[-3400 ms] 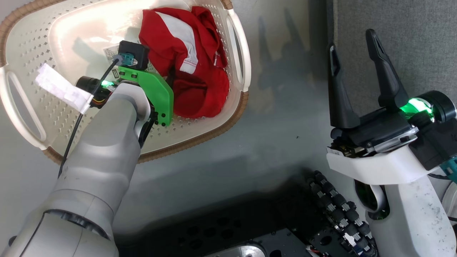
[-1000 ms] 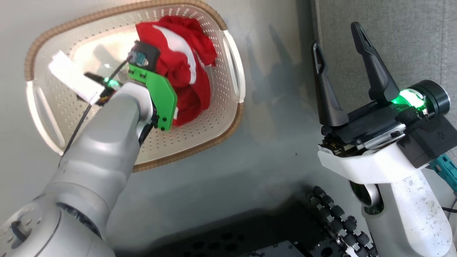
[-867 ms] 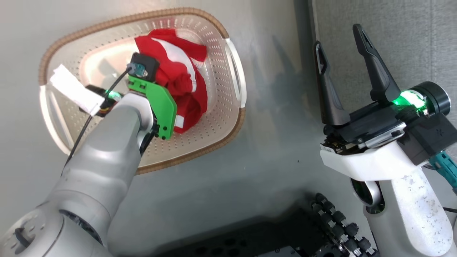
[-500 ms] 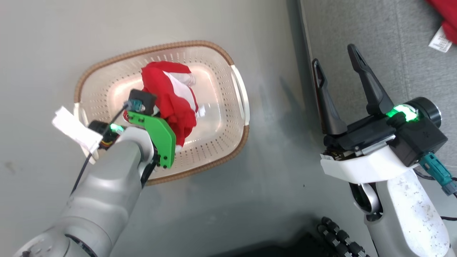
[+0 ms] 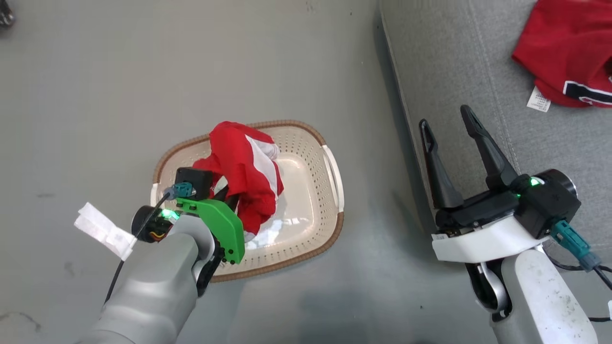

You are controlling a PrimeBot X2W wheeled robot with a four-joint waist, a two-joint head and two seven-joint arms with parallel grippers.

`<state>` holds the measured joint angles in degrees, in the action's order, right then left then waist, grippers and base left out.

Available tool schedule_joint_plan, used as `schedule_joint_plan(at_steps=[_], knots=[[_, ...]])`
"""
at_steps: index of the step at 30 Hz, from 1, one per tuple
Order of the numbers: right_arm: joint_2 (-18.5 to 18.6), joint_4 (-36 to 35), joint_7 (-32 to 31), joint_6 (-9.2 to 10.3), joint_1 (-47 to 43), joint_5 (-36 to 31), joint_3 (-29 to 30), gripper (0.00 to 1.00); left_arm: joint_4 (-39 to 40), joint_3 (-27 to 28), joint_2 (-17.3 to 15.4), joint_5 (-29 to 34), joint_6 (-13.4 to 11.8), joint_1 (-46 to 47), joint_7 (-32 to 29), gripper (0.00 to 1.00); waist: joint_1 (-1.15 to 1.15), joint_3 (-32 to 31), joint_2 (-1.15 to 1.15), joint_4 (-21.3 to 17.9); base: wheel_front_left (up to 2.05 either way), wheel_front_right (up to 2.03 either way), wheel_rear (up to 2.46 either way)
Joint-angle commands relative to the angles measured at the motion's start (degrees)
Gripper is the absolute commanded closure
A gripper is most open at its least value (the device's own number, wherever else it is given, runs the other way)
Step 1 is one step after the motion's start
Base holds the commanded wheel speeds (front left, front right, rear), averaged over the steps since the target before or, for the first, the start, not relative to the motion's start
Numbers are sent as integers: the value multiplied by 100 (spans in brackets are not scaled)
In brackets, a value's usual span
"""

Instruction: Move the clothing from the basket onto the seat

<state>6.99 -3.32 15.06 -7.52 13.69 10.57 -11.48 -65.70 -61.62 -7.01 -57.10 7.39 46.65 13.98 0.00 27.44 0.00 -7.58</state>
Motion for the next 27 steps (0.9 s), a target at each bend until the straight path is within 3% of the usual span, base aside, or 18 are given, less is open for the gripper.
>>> schedule_joint_plan(at_steps=[1, 6, 12, 21, 27], knots=[[50, 54, 18, 6, -143, 39, -17, 0, 103, 31, -121, -59, 14, -161, 79, 100, 0, -813, 0, 172, 0, 0, 0], [132, 145, 17, 6, -364, 11, -82, 0, 721, 404, -376, 117, 14, -433, 135, 100, 0, -1362, 0, 223, 0, 0, 0], [178, 179, 17, 6, -697, 55, 75, 0, 2147, 1937, -608, 1188, 14, -1130, 123, 100, 0, -1903, 0, 348, 0, 0, 0], [221, 195, 18, 6, -942, -8, -70, 0, 4188, 3898, -317, 2542, 14, -2268, 123, 100, 0, -2431, 0, 354, 0, 0, 0], [198, 154, 17, 6, -1053, 35, -130, 0, 5537, 4708, -36, 3072, 14, -2874, 124, 100, 0, -2565, 0, 318, 0, 0, 0]])
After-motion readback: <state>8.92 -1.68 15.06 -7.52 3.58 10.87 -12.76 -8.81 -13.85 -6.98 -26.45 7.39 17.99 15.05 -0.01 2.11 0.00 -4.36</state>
